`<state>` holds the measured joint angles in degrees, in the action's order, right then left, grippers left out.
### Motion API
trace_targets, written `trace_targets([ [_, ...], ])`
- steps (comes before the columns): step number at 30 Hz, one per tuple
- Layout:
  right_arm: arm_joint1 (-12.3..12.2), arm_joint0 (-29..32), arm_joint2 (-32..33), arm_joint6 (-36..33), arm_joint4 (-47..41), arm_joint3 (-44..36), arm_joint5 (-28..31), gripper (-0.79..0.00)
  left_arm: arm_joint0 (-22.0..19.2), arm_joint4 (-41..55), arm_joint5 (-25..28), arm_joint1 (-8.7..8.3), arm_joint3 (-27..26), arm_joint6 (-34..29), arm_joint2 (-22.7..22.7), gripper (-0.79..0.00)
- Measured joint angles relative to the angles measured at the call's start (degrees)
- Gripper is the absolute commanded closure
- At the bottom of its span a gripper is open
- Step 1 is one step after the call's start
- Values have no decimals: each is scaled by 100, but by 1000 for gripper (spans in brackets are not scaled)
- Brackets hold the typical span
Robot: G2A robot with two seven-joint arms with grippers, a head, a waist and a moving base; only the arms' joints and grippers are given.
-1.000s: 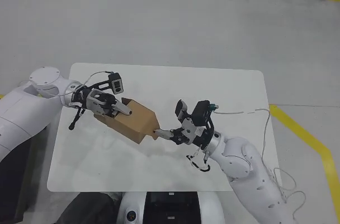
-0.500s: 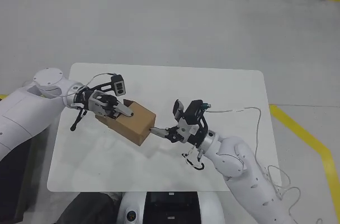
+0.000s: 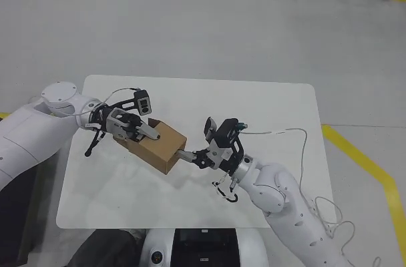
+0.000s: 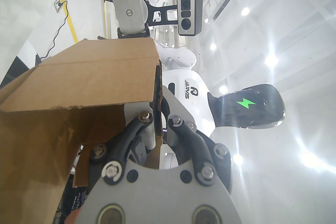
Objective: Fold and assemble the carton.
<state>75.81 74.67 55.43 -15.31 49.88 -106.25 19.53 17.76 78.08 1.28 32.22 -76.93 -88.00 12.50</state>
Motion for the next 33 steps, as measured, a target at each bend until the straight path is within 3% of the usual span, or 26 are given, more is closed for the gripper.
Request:
trace_targets([
  [12,9,11,-6,95,-84,-19,-72,-785,-83,42,70,-9,51,0,-113,0],
  [21,-87,438,359,102,-88,-294,-35,-785,-173,-199,334,8,432,0,-155,0],
  [30,-151,659,475,-59,-878,-476,650,-785,-361,-1429,1230,135,1077,16,-72,0],
  [33,-173,705,516,-119,-1083,-540,806,-785,-368,-2014,1454,218,1039,355,-11,0],
])
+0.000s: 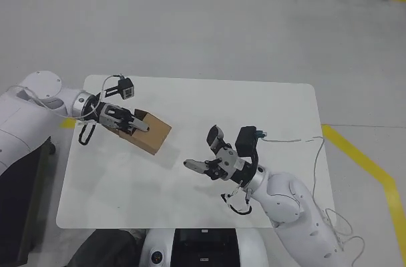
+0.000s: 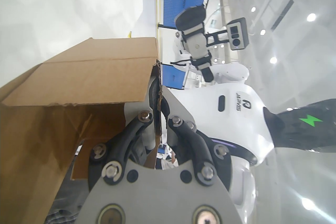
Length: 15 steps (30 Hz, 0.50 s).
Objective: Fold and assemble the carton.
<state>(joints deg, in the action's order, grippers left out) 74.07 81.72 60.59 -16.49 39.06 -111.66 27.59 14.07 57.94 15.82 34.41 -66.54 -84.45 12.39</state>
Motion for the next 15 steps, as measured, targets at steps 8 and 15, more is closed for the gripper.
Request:
trace_targets([
  [8,-77,242,192,-113,-422,-146,300,-785,156,-1851,119,118,-777,1736,105,0],
  [15,-183,462,536,-495,-856,-208,491,-785,437,-3190,-189,181,-1497,2736,112,0],
])
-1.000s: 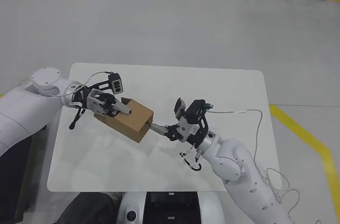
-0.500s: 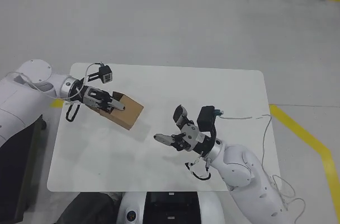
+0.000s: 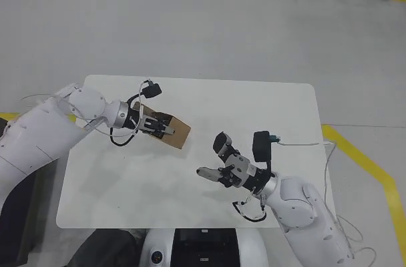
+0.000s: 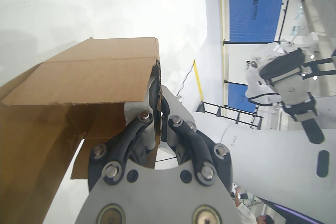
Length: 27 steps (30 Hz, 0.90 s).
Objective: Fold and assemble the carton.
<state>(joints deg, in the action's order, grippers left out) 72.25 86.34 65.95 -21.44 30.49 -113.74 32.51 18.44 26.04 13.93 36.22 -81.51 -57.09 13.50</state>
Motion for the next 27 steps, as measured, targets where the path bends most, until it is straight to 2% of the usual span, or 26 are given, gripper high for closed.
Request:
trace_targets([
  [6,-83,229,324,-214,-193,-153,-96,-785,190,-1243,-513,61,-579,630,-5,0],
  [12,-140,402,513,-309,-343,-244,-179,-785,351,-2140,-1060,133,-996,911,17,-283],
  [13,-146,415,528,-317,-363,-245,-192,-785,374,-2263,-1125,149,-1032,905,10,-366],
  [14,-154,427,542,-326,-390,-245,-207,-785,405,-2409,-1194,172,-1072,878,0,-594],
  [15,-159,432,551,-334,-410,-241,-219,-785,428,-2484,-1227,189,-1094,853,-1,-785],
  [21,-187,427,588,-367,-530,-212,-296,-785,546,-2375,-1141,249,-1169,791,193,-785],
  [27,-210,398,596,-362,-632,-187,-322,-785,684,-1508,-586,142,-1204,462,622,-785],
])
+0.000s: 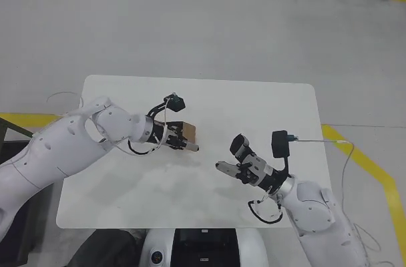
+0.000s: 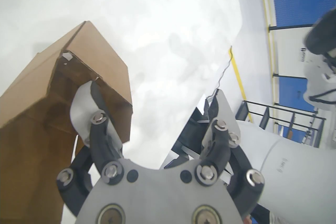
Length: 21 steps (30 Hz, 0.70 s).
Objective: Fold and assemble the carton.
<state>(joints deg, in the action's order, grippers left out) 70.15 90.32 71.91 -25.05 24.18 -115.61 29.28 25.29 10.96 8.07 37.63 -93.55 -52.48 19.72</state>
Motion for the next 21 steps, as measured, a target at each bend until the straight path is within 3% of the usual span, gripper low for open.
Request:
trace_targets([
  [5,-17,-16,0,24,-95,26,-12,-785,149,359,224,-25,9,-223,202,-785],
  [16,-69,117,169,160,-320,31,75,-785,265,1204,515,192,296,-253,524,-785],
  [21,-95,175,240,184,-400,4,152,-785,329,1877,854,177,474,-285,916,-785],
])
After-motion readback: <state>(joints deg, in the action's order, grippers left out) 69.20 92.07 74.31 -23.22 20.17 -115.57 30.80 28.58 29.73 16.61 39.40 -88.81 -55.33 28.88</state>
